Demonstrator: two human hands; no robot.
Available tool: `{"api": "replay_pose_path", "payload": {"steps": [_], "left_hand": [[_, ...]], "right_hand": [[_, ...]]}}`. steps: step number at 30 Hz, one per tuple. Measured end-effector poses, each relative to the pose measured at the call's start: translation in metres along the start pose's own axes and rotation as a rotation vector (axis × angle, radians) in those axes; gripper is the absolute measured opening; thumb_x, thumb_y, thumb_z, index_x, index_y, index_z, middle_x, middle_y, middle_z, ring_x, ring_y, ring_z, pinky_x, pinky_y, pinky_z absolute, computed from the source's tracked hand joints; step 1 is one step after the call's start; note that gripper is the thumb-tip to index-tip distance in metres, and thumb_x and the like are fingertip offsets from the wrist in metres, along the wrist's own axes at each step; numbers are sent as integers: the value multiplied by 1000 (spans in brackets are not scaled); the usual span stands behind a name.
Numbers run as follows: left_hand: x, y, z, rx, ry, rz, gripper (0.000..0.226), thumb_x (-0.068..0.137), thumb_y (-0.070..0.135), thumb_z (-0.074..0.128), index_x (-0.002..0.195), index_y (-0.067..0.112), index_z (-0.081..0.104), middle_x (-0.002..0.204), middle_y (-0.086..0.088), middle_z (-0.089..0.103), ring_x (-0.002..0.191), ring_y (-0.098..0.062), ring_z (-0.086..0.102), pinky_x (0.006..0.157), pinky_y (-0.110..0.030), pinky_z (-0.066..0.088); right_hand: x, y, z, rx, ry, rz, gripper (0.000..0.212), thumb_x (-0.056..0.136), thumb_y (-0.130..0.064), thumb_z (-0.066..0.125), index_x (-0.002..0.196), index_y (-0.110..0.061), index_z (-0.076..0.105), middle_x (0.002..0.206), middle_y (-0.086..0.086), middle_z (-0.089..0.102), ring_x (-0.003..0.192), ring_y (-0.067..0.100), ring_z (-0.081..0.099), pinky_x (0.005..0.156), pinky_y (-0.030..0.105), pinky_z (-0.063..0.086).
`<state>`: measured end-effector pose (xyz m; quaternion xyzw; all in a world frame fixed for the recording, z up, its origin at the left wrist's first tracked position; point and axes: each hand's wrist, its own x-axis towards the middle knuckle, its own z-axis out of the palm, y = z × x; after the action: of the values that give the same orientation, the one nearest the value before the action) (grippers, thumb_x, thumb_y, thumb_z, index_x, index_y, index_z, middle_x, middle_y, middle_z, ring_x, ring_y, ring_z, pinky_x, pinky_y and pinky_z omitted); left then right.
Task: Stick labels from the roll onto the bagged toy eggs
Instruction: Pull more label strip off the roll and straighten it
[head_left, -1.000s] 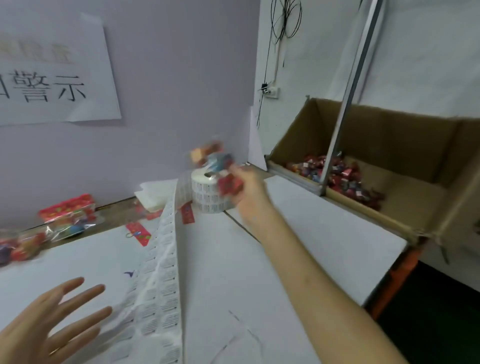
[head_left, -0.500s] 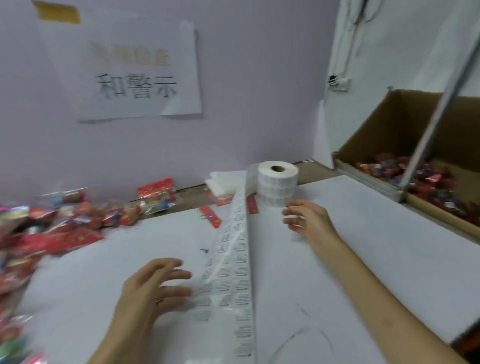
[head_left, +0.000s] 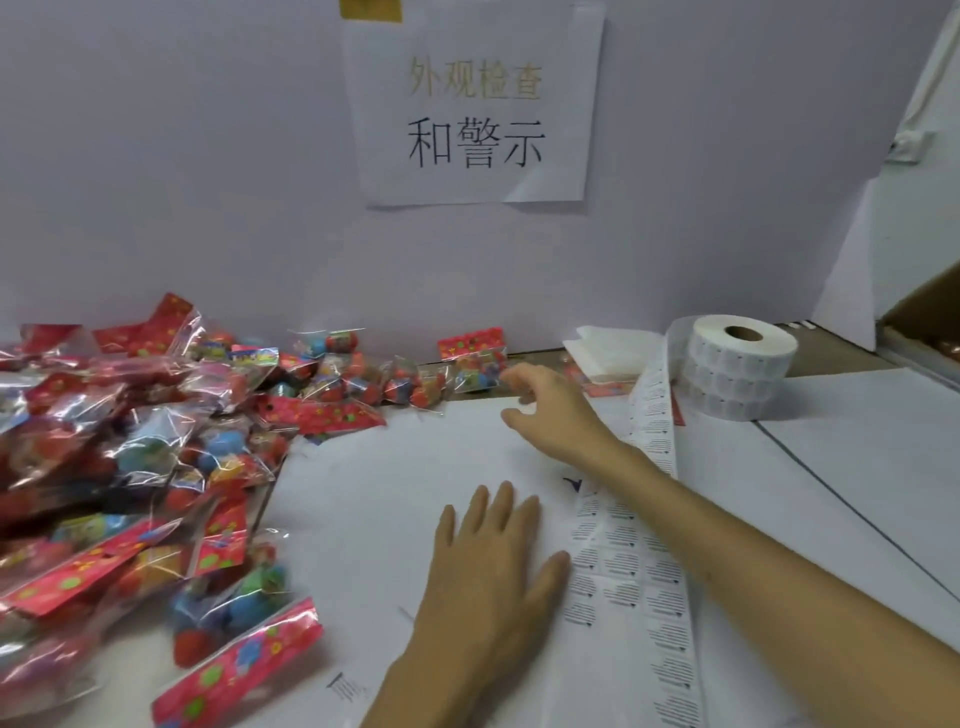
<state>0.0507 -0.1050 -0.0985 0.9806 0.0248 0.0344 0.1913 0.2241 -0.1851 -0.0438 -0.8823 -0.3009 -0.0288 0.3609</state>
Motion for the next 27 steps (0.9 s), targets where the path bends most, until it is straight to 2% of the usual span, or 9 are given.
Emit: {"api": "replay_pose_path", "payload": {"steps": [2,6,10,16,19,21,23,25,27], "left_hand": [[2,0,3,43,-29,14,67,103,64,25,163,36,13,174,6,-3,159,-17,-9,127,-45,-10],[5,-2,8,72,-46,15,70,103,65,23,164,36,7,173,6,-11,159,-18,-17,124,-45,-16],[8,-3,10,82,-49,22,71,102,65,23,164,35,5,173,4,-13,158,-20,-18,123,-46,-17],[9,-2,10,53,-52,33,69,102,63,26,163,34,9,173,3,-10,159,-20,-16,123,-46,-18],[6,-2,7,50,-60,34,69,103,63,24,163,35,8,173,4,-11,159,-20,-16,121,-44,-20],[4,-1,5,45,-69,32,69,104,63,24,164,34,8,173,3,-10,159,-19,-16,122,-44,-19],[3,0,3,34,-61,30,67,104,61,24,164,33,9,174,3,-9,159,-19,-15,124,-44,-17],[2,0,1,39,-47,30,67,104,60,26,164,32,11,174,2,-6,159,-19,-13,126,-44,-15],[1,1,0,27,-38,27,70,104,59,28,165,29,10,174,3,-4,159,-17,-11,126,-42,-14]], "right_hand": [[25,5,14,-187,-42,-36,56,93,-15,65,146,-18,48,144,4,50,127,24,53,105,37,45],[63,14,34,-596,-46,-84,69,92,-11,60,154,-17,32,154,6,39,137,29,45,105,46,42],[90,16,49,-650,-65,-71,68,93,-9,54,157,-17,30,162,6,32,146,27,36,111,47,37],[98,16,57,-608,-6,-90,45,100,-15,47,145,-14,48,143,8,54,128,30,53,102,45,46],[84,12,45,-429,49,-34,30,100,-17,48,128,-14,59,124,9,65,110,31,61,93,43,50],[66,8,34,-149,61,33,19,100,-18,54,117,-15,63,106,5,68,97,26,62,84,38,51],[40,0,18,231,56,117,12,101,-16,57,109,-19,65,95,-3,70,92,19,64,77,27,50],[9,-6,1,604,34,212,18,103,-13,52,110,-20,66,90,-6,74,91,17,68,81,28,51],[-25,-10,-16,833,39,259,27,101,-9,47,119,-15,66,93,0,75,89,16,70,87,36,50]]}}
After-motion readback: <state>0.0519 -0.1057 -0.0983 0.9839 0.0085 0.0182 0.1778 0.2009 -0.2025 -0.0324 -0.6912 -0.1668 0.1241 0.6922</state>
